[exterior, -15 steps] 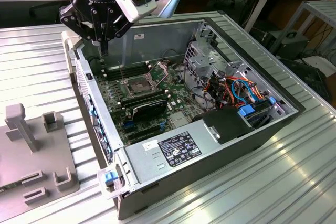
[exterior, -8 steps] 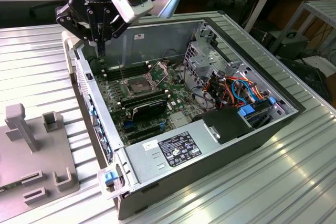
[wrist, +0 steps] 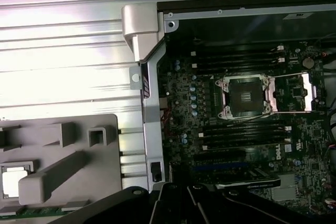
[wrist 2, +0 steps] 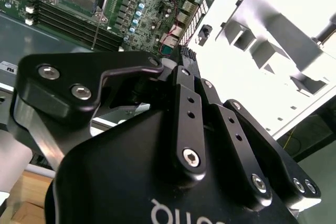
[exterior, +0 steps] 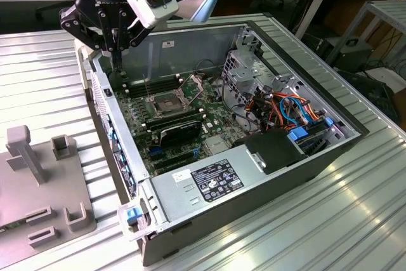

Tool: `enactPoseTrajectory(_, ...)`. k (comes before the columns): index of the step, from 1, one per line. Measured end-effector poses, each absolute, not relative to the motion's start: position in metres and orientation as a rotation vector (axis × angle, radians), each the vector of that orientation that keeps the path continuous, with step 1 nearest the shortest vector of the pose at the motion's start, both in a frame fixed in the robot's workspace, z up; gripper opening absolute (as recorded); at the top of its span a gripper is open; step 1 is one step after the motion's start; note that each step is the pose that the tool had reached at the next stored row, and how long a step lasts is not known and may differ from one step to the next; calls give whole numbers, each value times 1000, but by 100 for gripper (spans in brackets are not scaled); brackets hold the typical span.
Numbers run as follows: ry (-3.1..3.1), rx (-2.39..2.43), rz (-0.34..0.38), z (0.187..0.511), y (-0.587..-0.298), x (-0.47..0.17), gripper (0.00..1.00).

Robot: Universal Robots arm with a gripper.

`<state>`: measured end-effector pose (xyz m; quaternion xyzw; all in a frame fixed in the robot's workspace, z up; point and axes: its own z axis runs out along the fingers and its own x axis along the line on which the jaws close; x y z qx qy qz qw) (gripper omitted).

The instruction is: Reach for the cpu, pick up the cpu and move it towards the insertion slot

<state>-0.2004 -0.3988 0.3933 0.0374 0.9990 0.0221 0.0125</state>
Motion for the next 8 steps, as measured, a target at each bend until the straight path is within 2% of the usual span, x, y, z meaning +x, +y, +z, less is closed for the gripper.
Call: enactPoseTrajectory(8,3114,117,69,393,-399,-206,11)
